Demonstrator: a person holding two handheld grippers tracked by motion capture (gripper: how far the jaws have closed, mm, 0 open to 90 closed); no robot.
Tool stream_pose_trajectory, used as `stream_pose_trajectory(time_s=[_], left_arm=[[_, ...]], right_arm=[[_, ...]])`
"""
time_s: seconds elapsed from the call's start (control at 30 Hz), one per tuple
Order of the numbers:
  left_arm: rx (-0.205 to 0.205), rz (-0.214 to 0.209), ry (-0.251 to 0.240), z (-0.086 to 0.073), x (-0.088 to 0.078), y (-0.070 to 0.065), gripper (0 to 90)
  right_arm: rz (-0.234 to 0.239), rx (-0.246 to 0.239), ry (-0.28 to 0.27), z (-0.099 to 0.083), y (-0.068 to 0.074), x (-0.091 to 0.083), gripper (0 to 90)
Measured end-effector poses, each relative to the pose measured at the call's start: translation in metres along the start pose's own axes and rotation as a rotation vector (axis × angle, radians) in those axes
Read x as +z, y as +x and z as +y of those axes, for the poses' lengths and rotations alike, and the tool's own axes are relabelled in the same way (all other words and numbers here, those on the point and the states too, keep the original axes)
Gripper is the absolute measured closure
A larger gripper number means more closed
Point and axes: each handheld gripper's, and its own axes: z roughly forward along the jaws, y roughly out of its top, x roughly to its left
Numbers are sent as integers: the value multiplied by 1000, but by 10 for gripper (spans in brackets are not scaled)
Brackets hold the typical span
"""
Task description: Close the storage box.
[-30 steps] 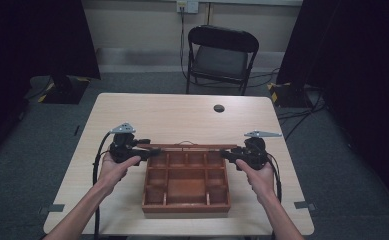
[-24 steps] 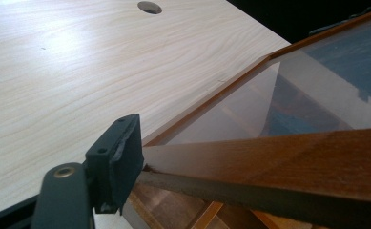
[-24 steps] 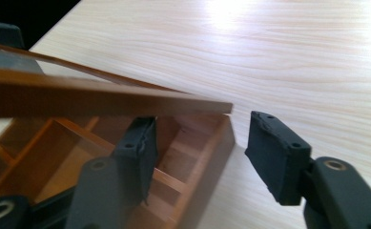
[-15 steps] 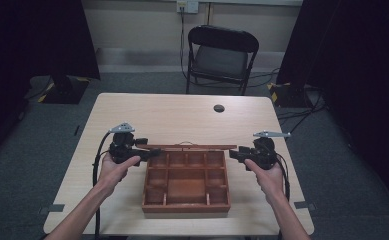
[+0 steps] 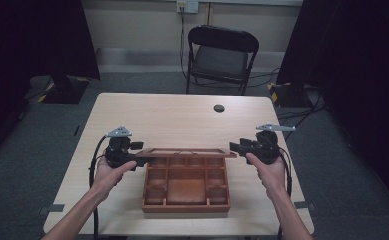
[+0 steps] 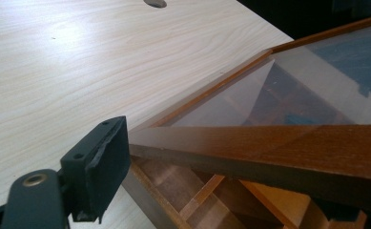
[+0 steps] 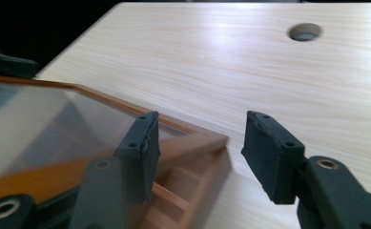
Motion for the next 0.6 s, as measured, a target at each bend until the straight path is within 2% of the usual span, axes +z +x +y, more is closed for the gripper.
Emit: stream_pose_trajectory(time_s=[0.07,0.2,0.27,0.33,0.53,0.6], left_arm=[[-5,-2,-4,0,0,0,170],[12,6,6,-1,-2,-2,161],[13,4,5,-3,-3,-2,158],[14,7,8,-4,-2,-1,156],[22,22,3,-9,-3,-3,152],[33,27,6,-10,-4,-4,156]], right_arm=[[8,-16,0,5,5,-1,464],[58,-43,-25,19,18,-3,462],[111,-56,-39,28,26,-5,462],[154,-75,-27,34,32,-4,462],[241,-167,9,48,63,4,463],[271,-167,7,49,73,7,463]])
